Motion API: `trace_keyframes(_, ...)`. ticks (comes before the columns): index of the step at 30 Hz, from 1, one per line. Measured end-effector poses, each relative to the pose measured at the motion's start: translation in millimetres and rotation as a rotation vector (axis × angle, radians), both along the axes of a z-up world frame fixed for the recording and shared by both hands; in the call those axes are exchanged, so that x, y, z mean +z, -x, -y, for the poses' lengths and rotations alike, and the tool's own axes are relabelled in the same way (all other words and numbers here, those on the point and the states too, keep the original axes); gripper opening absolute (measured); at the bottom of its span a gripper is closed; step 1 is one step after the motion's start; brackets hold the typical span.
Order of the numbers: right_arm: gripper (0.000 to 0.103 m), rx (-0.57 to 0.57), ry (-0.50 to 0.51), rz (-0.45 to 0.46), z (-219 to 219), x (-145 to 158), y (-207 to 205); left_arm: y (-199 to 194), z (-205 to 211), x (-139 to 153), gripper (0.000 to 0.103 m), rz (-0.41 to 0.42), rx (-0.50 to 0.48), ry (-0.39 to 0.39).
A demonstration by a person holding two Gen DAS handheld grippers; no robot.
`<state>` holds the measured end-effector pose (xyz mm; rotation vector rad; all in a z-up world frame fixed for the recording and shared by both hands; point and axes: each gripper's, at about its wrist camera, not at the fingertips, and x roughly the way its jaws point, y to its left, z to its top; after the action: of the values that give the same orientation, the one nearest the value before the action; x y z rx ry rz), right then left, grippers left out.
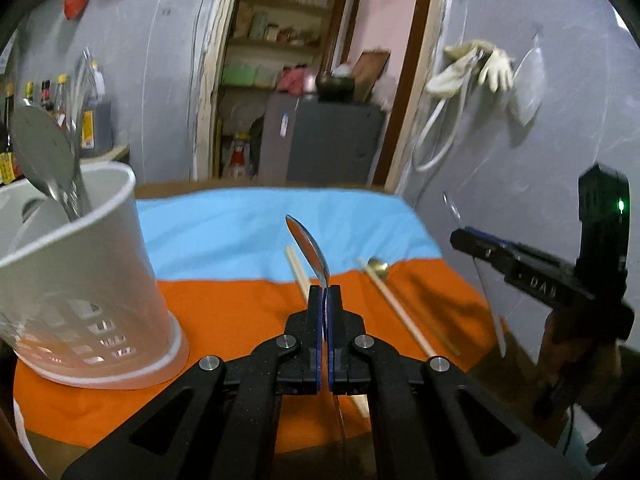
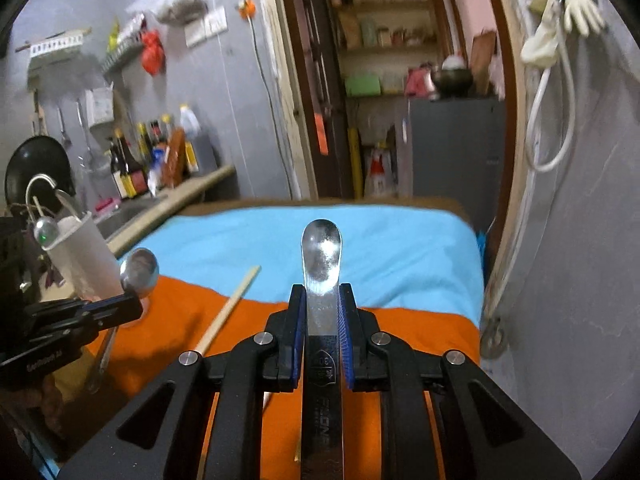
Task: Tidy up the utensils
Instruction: 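Lift the silver spoon and steel knife off the cloth with both tools, then carry the spoon and knife over the white caddy with both tools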
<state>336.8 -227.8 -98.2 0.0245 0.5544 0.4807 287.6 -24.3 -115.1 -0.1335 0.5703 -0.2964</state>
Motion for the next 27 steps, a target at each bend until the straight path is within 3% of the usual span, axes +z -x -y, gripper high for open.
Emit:
trace_keyframes(11,0.013,-0.013,-0.135,0.185,-23.7,63.6,24.4,19.8,-25.4,59.9,0.000,0.183,0.043,0.124)
trace_keyframes(18,0.013,0.042,-0.218,0.269,-67.5,102.8,31.2,29.0,-77.2,97.0,0.000,0.265,0.110,0.155)
trace_keyframes(22,0.013,0.098,-0.313,0.305,-100.4,118.9,31.6,36.7,-111.0,113.3,0.000,0.320,0.147,0.160)
trace_keyframes(27,0.013,0.135,-0.447,0.313,-142.1,126.2,27.0,40.2,-163.9,118.7,0.000,0.382,0.221,0.221)
